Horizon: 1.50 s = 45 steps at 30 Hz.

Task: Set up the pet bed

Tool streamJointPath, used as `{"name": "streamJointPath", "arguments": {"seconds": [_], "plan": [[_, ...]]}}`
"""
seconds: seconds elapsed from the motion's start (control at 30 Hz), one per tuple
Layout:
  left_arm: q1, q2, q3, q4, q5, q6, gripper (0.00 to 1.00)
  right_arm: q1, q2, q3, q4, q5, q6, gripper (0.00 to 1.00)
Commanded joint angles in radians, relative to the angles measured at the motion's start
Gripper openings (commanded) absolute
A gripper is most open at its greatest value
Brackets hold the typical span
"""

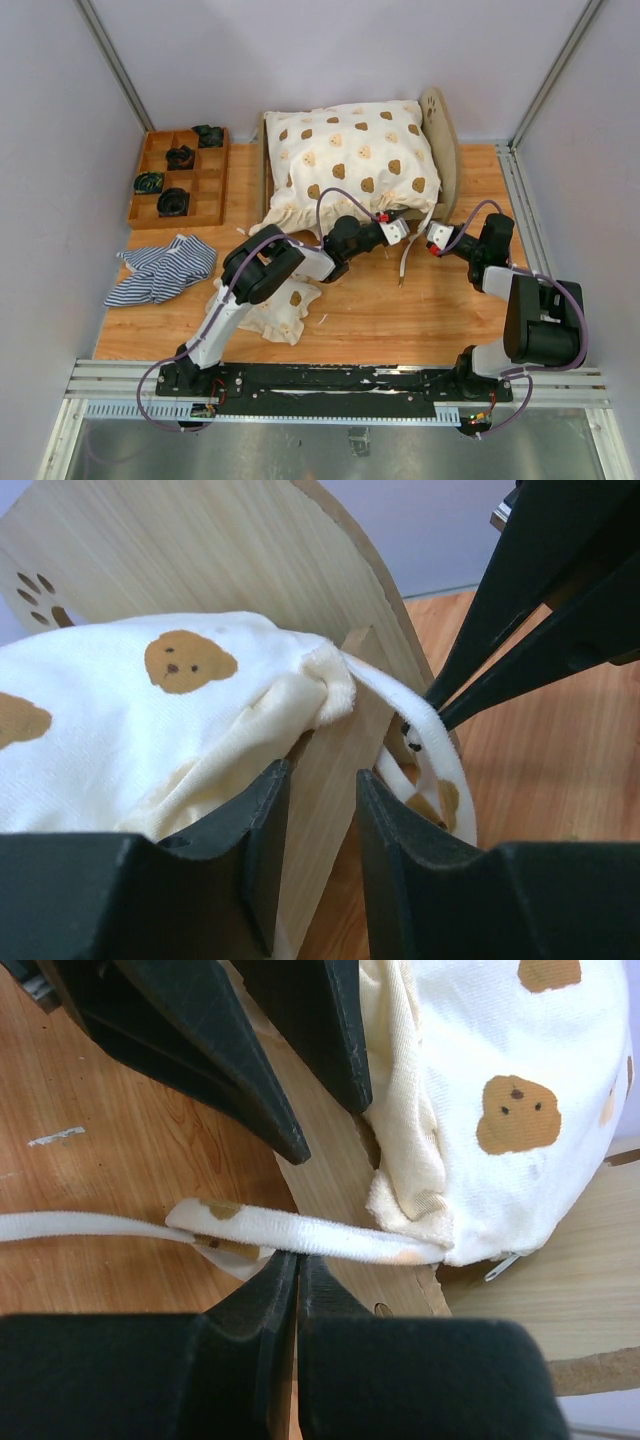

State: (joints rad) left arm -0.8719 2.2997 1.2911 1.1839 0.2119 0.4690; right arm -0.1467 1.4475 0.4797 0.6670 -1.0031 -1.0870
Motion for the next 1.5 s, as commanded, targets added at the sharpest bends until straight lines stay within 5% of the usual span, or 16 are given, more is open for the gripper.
{"name": "streamJointPath", "arguments": {"seconds": [0.0, 0.47, 0.93, 1.13, 1.3, 1.47], "plan": [[-0.001, 0.037, 0.03, -0.021, 0.045, 0.072, 0.37, -0.02, -0.014, 0.028, -0.009, -0.033, -0.013, 0.0], [-0.039, 0.085, 0.098, -0.049, 0.107, 0.05, 0.44, -0.024, -0.037, 0.04, -0.001, -0.055, 0.019, 0.0], [-0.039, 0.128, 0.163, -0.001, 0.027, -0.107, 0.46, -0.024, -0.041, 0.031, 0.002, -0.07, 0.036, 0.0], [-0.039, 0.138, 0.163, 0.036, 0.046, -0.144, 0.31, -0.025, -0.029, 0.036, 0.002, -0.091, 0.053, 0.0], [-0.039, 0.139, 0.161, 0.059, 0.024, -0.178, 0.01, -0.023, -0.018, 0.037, 0.004, -0.093, 0.087, 0.02], [-0.039, 0.139, 0.156, 0.077, 0.015, -0.216, 0.0, -0.017, -0.023, 0.029, 0.081, -0.062, 0.192, 0.09]]}}
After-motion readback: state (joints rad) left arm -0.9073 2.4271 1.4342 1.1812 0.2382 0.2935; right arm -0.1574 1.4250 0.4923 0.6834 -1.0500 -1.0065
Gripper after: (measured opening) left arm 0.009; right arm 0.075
